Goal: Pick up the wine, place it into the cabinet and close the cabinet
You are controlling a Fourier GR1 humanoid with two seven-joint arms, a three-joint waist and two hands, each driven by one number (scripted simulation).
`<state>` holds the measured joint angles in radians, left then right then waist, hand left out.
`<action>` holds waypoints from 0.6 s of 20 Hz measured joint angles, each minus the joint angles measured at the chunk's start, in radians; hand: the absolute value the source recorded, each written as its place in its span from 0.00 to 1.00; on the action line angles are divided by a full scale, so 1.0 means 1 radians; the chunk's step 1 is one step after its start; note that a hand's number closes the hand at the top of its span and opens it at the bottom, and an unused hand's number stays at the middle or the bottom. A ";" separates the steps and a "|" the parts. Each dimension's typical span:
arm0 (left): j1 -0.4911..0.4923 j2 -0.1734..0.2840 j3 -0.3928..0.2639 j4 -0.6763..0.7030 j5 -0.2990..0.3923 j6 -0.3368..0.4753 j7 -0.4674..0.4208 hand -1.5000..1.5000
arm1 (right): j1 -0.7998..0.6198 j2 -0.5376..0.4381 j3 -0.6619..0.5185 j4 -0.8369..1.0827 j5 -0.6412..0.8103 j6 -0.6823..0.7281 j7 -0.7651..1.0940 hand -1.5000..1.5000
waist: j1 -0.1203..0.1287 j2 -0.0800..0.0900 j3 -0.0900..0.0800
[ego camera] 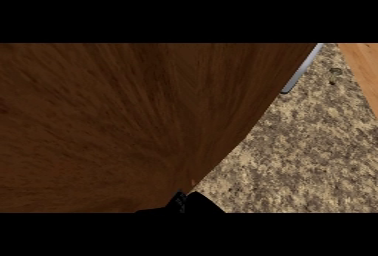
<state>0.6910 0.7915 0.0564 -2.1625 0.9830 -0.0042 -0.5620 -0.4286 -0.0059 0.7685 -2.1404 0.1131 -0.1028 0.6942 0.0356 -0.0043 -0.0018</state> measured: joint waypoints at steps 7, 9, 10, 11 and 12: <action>0.016 -0.003 0.095 0.013 0.045 -0.076 0.049 0.00 | -0.300 0.005 -0.100 0.255 -0.071 -0.134 -0.008 1.00 | 0.003 0.004 0.000; 0.017 -0.012 0.110 0.018 0.051 -0.097 0.062 0.00 | -0.350 0.005 -0.138 0.345 -0.095 -0.137 -0.057 1.00 | 0.002 0.005 0.001; 0.019 -0.017 0.119 0.020 0.053 -0.110 0.067 0.00 | -0.377 0.006 -0.153 0.384 -0.104 -0.141 -0.069 1.00 | 0.001 0.005 0.001; 0.014 -0.021 0.125 0.021 0.054 -0.111 0.077 0.00 | -0.397 0.006 -0.182 0.414 -0.113 -0.127 -0.082 1.00 | -0.003 0.005 0.001; 0.018 -0.027 0.130 0.016 0.054 -0.115 0.087 0.00 | -0.413 0.004 -0.209 0.444 -0.116 -0.111 -0.098 1.00 | -0.005 0.005 0.001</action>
<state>0.7090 0.7648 0.1864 -2.1470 1.0371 -0.1195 -0.4750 -0.8417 -0.0021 0.5594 -1.6962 -0.0027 -0.2139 0.5964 0.0309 0.0010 -0.0009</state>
